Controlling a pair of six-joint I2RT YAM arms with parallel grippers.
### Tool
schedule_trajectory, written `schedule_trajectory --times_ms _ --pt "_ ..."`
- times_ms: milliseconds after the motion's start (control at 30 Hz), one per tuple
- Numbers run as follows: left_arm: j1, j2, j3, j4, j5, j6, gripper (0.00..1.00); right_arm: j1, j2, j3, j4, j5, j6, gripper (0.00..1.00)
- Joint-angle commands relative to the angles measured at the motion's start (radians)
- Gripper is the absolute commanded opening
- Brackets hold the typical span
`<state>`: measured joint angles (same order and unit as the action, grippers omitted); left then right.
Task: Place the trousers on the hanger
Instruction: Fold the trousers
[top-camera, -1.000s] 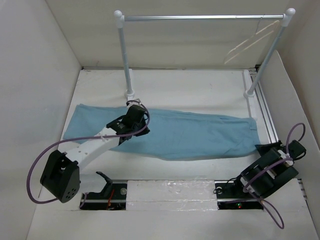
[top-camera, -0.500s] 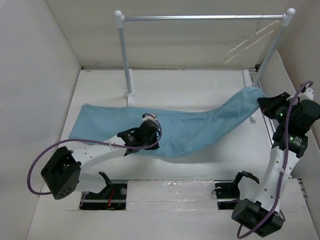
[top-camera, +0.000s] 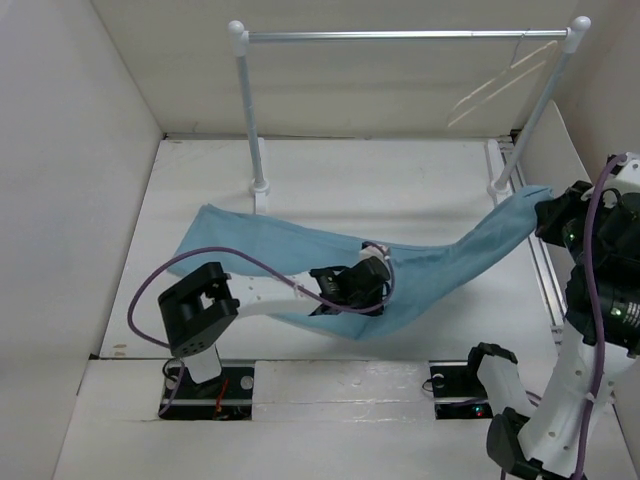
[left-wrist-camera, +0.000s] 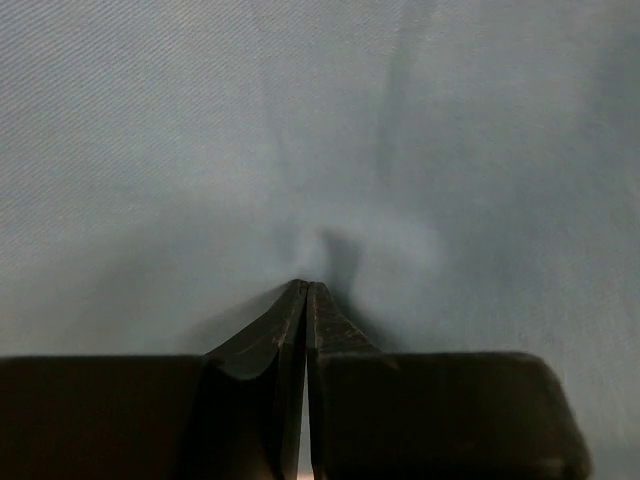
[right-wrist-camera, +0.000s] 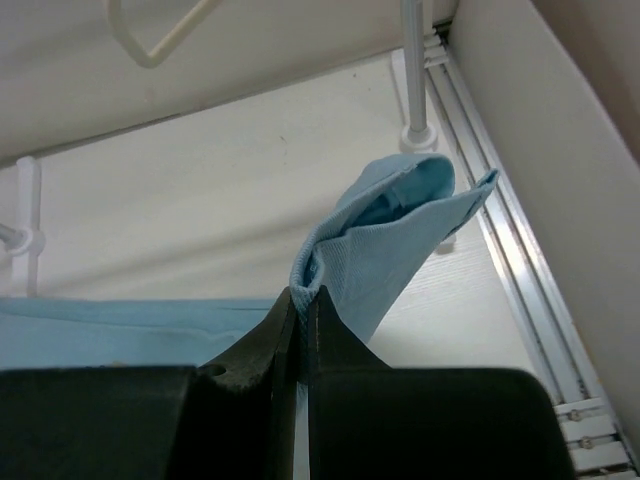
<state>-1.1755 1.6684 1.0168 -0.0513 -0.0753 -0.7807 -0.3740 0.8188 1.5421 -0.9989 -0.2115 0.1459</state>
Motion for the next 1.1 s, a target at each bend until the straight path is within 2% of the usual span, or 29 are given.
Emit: schedule_trajectory --times_ms 0,100,167,267,300,367,400,467,533,567,600,633,667,700,733,767,833,867,967,1067 --pt "-0.053 0.089 0.107 0.034 0.034 -0.015 0.0 0.058 0.017 0.148 -0.03 0.175 -0.091 0.0" --pt "-0.133 0.204 0.213 -0.034 0.049 -0.008 0.0 0.087 0.025 0.127 -0.018 0.146 -0.101 0.0" --pt "-0.151 0.285 0.259 -0.088 0.06 -0.006 0.0 0.087 0.019 0.098 0.002 0.133 -0.103 0.0" --pt "-0.151 0.33 0.296 -0.073 0.124 -0.005 0.0 0.109 0.002 0.032 0.039 0.072 -0.104 0.0" --pt "-0.151 0.335 0.314 -0.071 0.129 -0.021 0.0 0.121 0.0 0.004 0.052 -0.002 -0.103 0.0" --pt "-0.151 0.315 0.312 -0.077 0.117 -0.028 0.0 0.121 -0.006 -0.04 0.078 -0.035 -0.097 0.0" --pt "-0.126 0.224 0.258 -0.091 0.024 -0.043 0.0 0.18 -0.013 -0.093 0.118 -0.136 -0.066 0.0" --pt "-0.107 0.185 0.234 -0.114 -0.003 -0.048 0.0 0.204 -0.024 -0.14 0.169 -0.153 -0.022 0.0" --pt "-0.017 0.014 0.142 -0.137 -0.084 -0.051 0.0 0.303 -0.029 -0.171 0.213 -0.143 0.024 0.0" --pt "0.028 -0.121 0.116 -0.175 -0.105 -0.046 0.01 0.344 -0.023 -0.2 0.268 -0.131 0.076 0.0" --pt "0.08 -0.187 0.091 -0.195 -0.15 -0.039 0.04 0.39 -0.02 -0.217 0.299 -0.117 0.107 0.0" --pt "0.208 -0.259 0.062 -0.218 -0.167 -0.028 0.05 0.488 -0.011 -0.23 0.333 -0.082 0.135 0.0" --pt "0.285 -0.389 0.055 -0.255 -0.17 0.001 0.06 0.542 -0.001 -0.244 0.403 -0.06 0.186 0.0" --pt "0.365 -0.45 0.057 -0.262 -0.159 0.023 0.07 0.597 0.031 -0.26 0.44 -0.04 0.208 0.0" --pt "0.52 -0.508 0.062 -0.263 -0.144 0.044 0.09 0.657 0.055 -0.258 0.466 0.025 0.227 0.0" --pt "0.599 -0.589 0.072 -0.26 -0.123 0.091 0.1 0.79 0.083 -0.251 0.514 0.073 0.245 0.0" --pt "0.747 -0.63 0.142 -0.283 -0.028 0.126 0.12 0.927 0.199 -0.188 0.543 0.202 0.251 0.0" --pt "0.877 -0.645 0.17 -0.309 0.001 0.141 0.12 1.039 0.242 -0.159 0.565 0.275 0.25 0.0" --pt "1.037 -0.659 0.247 -0.329 0.069 0.178 0.12 1.135 0.443 -0.044 0.638 0.322 0.251 0.0" --pt "1.144 -0.661 0.307 -0.337 0.149 0.193 0.12 1.247 0.658 0.071 0.712 0.357 0.264 0.0"
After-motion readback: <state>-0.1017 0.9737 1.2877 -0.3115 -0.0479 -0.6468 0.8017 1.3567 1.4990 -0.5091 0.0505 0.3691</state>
